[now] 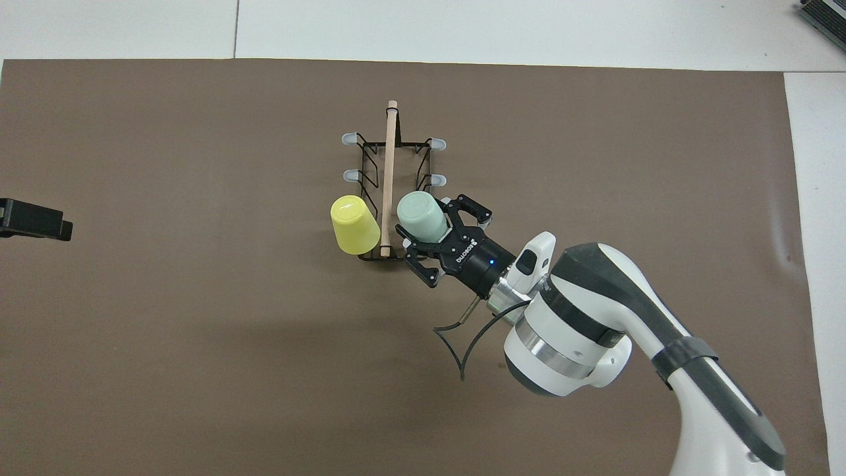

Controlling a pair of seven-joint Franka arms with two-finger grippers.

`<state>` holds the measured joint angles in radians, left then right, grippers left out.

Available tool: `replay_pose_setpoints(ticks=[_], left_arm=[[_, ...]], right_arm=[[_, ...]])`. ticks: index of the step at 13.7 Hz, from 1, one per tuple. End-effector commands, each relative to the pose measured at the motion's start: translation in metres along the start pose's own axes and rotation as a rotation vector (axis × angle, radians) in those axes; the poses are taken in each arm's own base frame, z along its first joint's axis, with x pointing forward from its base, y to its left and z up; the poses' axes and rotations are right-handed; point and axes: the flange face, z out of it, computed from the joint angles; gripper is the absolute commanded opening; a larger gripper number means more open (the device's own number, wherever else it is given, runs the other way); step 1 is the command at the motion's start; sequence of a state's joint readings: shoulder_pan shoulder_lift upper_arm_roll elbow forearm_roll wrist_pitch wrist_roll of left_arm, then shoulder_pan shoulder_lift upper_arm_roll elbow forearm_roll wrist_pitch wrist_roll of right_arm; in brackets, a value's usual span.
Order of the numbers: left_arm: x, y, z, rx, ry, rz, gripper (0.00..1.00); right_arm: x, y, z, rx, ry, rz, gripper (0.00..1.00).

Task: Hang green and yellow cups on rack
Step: 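Carry the green cup with the right gripper to the rack peg, then lower the green cup onto the peg and open the right gripper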

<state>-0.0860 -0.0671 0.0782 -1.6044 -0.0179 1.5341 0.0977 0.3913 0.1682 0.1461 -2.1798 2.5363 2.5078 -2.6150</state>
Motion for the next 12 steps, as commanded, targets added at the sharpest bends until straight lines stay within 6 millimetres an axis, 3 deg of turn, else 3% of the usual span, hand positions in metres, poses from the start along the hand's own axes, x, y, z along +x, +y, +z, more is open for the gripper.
replay_pose_setpoints(ticks=[1, 9, 10, 11, 12], left_arm=[[-0.001, 0.003, 0.003, -0.009, -0.014, 0.014, 1.0], [-0.003, 0.004, 0.004, -0.01, -0.027, 0.014, 1.0], [-0.003, 0.005, 0.004, -0.01, -0.027, 0.016, 1.0], [-0.003, 0.005, 0.004, -0.01, -0.027, 0.016, 1.0], [-0.003, 0.005, 0.004, -0.01, -0.027, 0.014, 1.0]], right_arm=[[-0.03, -0.002, 0.0, -0.021, 0.044, 0.002, 0.0], [-0.042, -0.001, -0.005, -0.043, -0.016, -0.007, 0.0], [-0.043, -0.001, -0.005, -0.043, -0.019, -0.008, 0.05], [-0.043, -0.001, -0.006, -0.044, -0.022, -0.006, 0.71], [-0.044, 0.0, -0.006, -0.048, -0.026, -0.007, 1.0]])
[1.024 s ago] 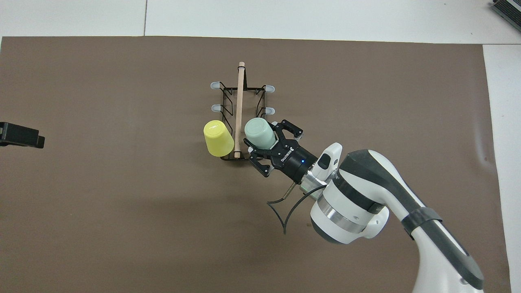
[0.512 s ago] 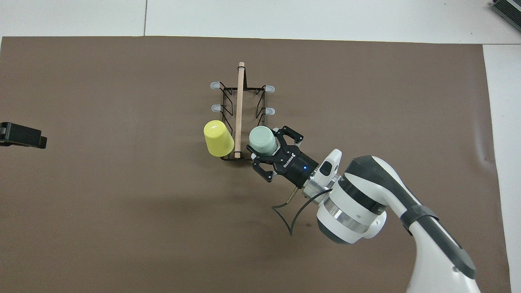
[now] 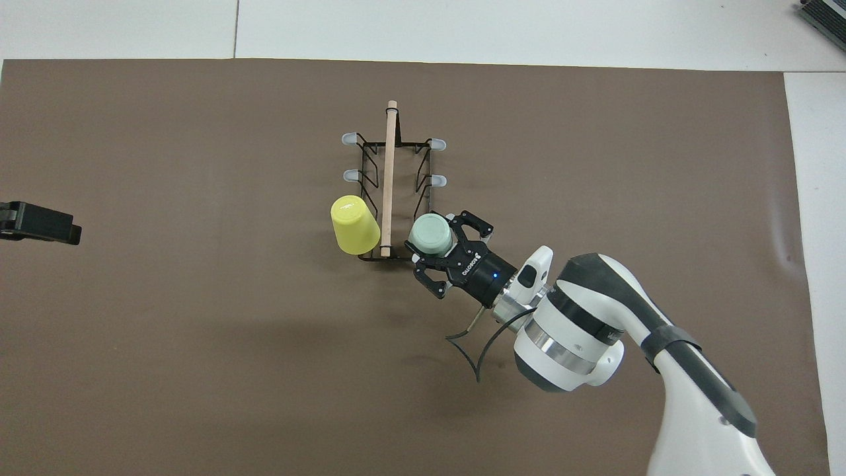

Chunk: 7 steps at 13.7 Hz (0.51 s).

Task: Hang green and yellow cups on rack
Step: 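Lower the green cup onto the peg and open the right gripper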

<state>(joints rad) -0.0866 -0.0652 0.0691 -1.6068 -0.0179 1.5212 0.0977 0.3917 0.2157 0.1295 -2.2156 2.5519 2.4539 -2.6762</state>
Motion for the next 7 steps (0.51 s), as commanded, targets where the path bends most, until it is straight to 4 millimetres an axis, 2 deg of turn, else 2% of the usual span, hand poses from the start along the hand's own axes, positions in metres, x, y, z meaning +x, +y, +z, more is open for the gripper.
replay_pose_setpoints(ticks=[1, 4, 7], left_arm=[[-0.003, -0.001, 0.001, -0.01, -0.009, 0.005, 1.0], [-0.003, 0.0, 0.001, -0.01, -0.011, 0.007, 1.0], [-0.003, -0.001, 0.001, -0.01, -0.009, 0.005, 1.0]], right_arm=[[-0.005, -0.006, -0.004, -0.048, -0.003, 0.006, 1.0], [-0.002, -0.004, -0.004, -0.06, -0.018, 0.006, 1.0], [0.012, -0.001, -0.003, -0.092, -0.067, 0.0, 1.0]])
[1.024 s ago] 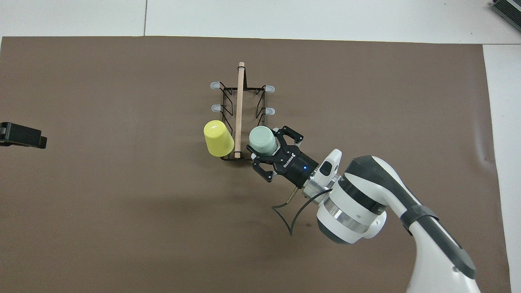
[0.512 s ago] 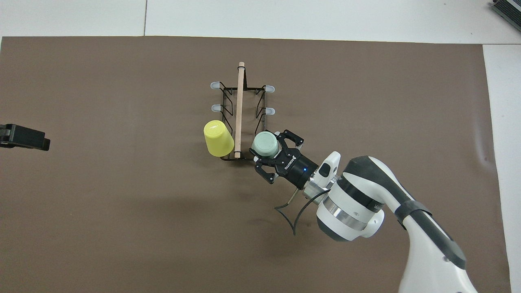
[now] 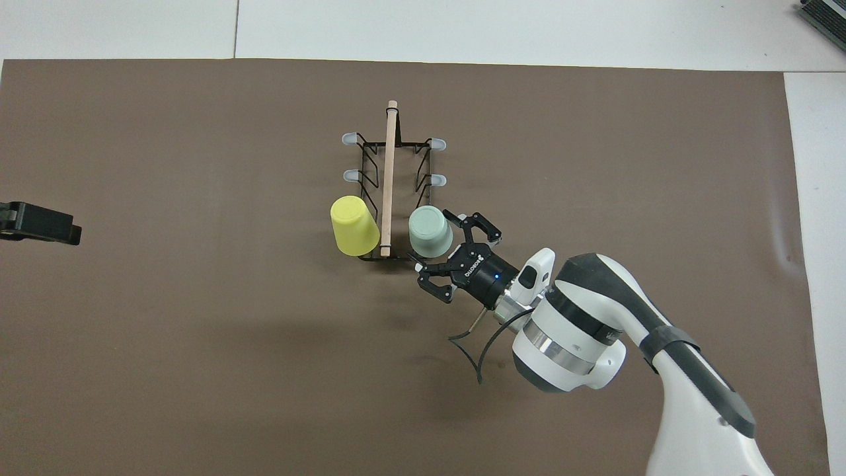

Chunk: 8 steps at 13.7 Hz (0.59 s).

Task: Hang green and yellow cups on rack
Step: 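Lower the green cup onto the peg and open the right gripper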

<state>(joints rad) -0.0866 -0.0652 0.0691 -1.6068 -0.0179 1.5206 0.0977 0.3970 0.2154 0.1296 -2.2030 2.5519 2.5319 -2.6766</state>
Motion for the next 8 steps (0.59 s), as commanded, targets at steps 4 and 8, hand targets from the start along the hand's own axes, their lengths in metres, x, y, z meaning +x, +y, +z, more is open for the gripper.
replay_pose_setpoints(ticks=[4, 8], left_arm=[[-0.003, 0.0, 0.001, -0.009, -0.009, 0.007, 1.0], [-0.003, 0.0, 0.001, -0.009, -0.009, 0.007, 1.0]], right_arm=[[0.049, -0.018, -0.003, -0.091, -0.064, 0.046, 1.0], [0.085, -0.032, -0.019, -0.135, -0.111, 0.095, 1.0]])
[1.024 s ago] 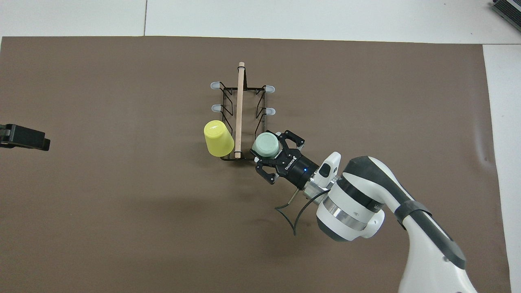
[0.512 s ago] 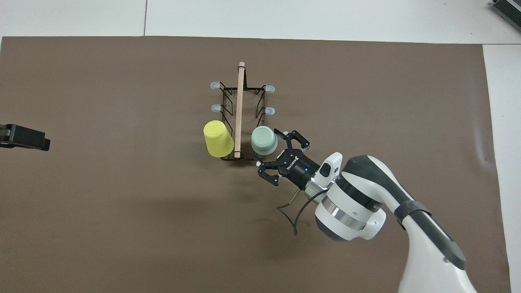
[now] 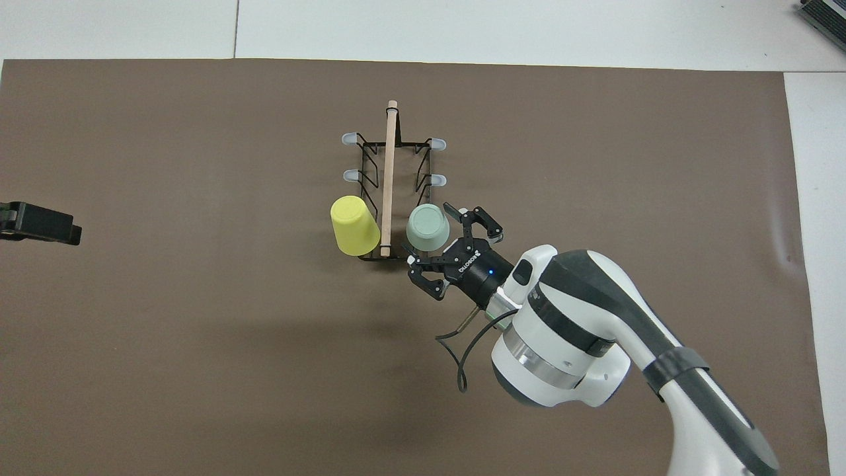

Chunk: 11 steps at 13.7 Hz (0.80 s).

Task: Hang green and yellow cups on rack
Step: 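Lower the green cup onto the peg and open the right gripper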

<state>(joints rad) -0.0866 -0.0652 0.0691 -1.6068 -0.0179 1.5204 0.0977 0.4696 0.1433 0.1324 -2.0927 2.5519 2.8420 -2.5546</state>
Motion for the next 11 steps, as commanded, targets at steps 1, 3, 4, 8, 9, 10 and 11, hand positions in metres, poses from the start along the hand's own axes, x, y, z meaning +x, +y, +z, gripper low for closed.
replay_pose_setpoints(ticks=[1, 3, 4, 8, 9, 10, 11], left_arm=[[-0.003, 0.0, 0.001, -0.009, -0.009, 0.007, 1.0], [-0.003, 0.0, 0.001, -0.009, -0.009, 0.007, 1.0], [-0.003, 0.0, 0.001, -0.009, -0.009, 0.007, 1.0], [-0.003, 0.0, 0.0, -0.009, -0.007, 0.007, 1.0], [-0.003, 0.0, 0.001, -0.009, -0.009, 0.005, 1.0], [-0.003, 0.0, 0.001, -0.009, -0.009, 0.006, 1.0], [-0.003, 0.0, 0.001, -0.009, -0.009, 0.007, 1.0]], right_arm=[[0.03, -0.01, -0.021, -0.071, -0.034, 0.035, 1.0], [0.05, -0.008, -0.028, -0.109, -0.052, 0.009, 1.0], [0.054, -0.006, -0.029, -0.114, -0.058, -0.011, 1.0], [0.07, 0.02, -0.03, -0.105, -0.085, -0.31, 1.0], [0.072, 0.024, -0.03, -0.102, -0.093, -0.359, 1.0], [0.072, 0.025, -0.03, -0.097, -0.104, -0.398, 1.0], [0.073, 0.027, -0.03, -0.088, -0.114, -0.46, 1.0]])
